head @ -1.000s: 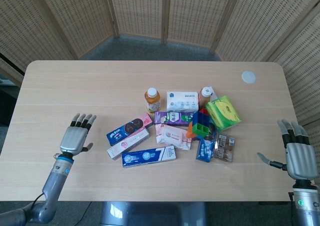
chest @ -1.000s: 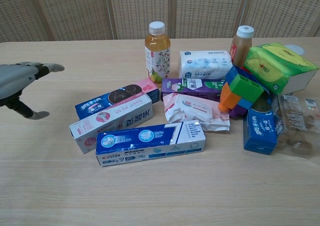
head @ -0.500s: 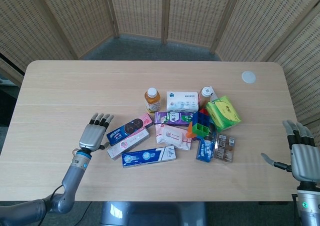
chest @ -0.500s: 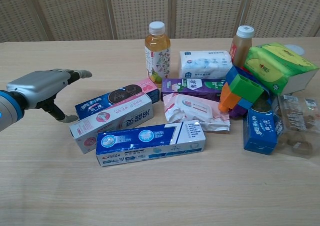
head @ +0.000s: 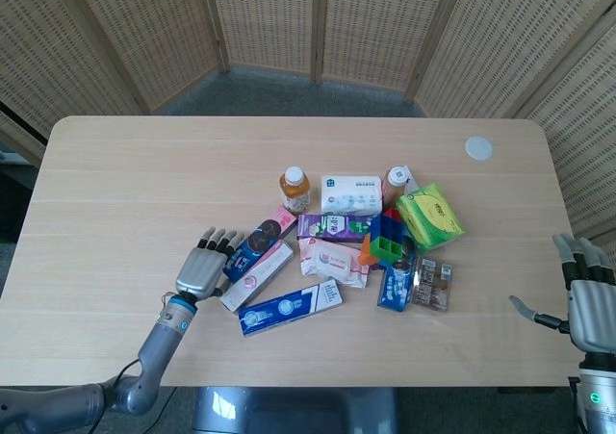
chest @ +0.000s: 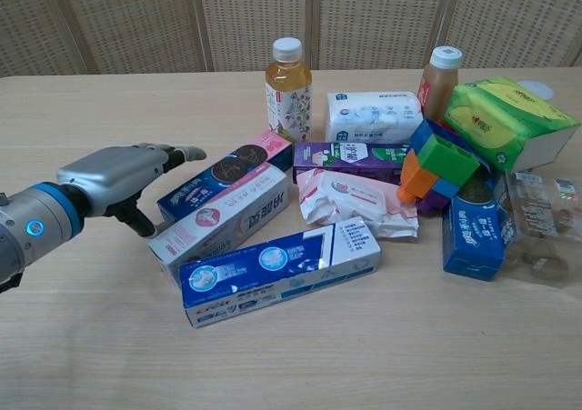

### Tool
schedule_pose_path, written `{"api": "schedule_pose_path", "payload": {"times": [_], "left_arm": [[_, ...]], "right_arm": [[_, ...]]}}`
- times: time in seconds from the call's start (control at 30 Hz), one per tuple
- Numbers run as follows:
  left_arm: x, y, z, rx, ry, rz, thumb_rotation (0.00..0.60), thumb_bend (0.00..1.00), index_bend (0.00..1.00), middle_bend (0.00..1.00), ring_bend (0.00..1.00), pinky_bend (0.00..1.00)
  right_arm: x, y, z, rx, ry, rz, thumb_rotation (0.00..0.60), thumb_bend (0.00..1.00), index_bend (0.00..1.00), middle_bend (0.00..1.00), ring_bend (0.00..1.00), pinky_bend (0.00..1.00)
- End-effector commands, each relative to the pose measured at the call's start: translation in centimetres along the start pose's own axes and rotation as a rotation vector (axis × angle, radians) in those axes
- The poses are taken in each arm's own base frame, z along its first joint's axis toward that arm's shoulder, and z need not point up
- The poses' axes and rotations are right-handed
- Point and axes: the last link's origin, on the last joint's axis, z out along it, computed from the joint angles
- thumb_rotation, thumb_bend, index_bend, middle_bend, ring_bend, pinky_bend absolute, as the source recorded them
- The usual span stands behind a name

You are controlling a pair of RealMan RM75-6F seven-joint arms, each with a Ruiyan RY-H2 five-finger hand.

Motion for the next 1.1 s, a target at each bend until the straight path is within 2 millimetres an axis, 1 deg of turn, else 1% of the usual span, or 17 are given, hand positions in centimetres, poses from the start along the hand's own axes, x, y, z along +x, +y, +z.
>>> {"api": "schedule_pose_path", "payload": {"times": [0.03, 0.3, 0.43, 0.7, 0.83, 0.93, 1.1], "left_arm": [[0.0, 0.6, -0.1, -0.016, -0.004, -0.021, 0.600, 0.28, 0.00, 0.00, 0.00, 0.00], [0.0, 1.9, -0.1, -0.037, -0.014, -0.087, 0.600, 0.28, 0.00, 0.00, 0.00, 0.00], [0.3, 1.6, 0.0, -0.029, 0.003, -0.097, 0.600, 0.28, 0.00, 0.00, 0.00, 0.00], [-0.1, 0.9, 0.1, 0.001, 0.012, -0.080, 0.600, 0.28, 0.00, 0.00, 0.00, 0.00], [0.1, 0.1, 0.6, 0.035, 0.051, -0.067, 0.600, 0.28, 0.00, 0.00, 0.00, 0.00], [0.6, -0.8, 0.9, 0.068, 0.078, -0.074, 0.600, 0.28, 0.00, 0.00, 0.00, 0.00], [2.7, -3.4, 1.4, 0.144, 0.153, -0.085, 0.600, 0.28, 0.00, 0.00, 0.00, 0.00]], "right_arm": [[0.1, 0.1, 0.0, -0.003, 0.002, 0.002, 0.314, 0.03, 0.00, 0.00, 0.00, 0.00], [0.0, 0.2, -0.1, -0.008, -0.003, 0.007, 0.314, 0.03, 0.00, 0.00, 0.00, 0.00], [0.0, 0.3, -0.1, -0.012, -0.003, 0.008, 0.309, 0.03, 0.00, 0.00, 0.00, 0.00], [-0.2, 0.3, -0.1, -0.011, -0.011, 0.011, 0.312, 0.03, 0.00, 0.00, 0.00, 0.00], [-0.3, 0.1, -0.1, -0.004, -0.015, 0.016, 0.312, 0.03, 0.00, 0.00, 0.00, 0.00], [-0.2, 0.0, -0.1, -0.003, -0.016, 0.017, 0.315, 0.03, 0.00, 0.00, 0.00, 0.00], [-0.1, -0.2, -0.2, -0.003, -0.015, 0.016, 0.311, 0.03, 0.00, 0.00, 0.00, 0.00]]}}
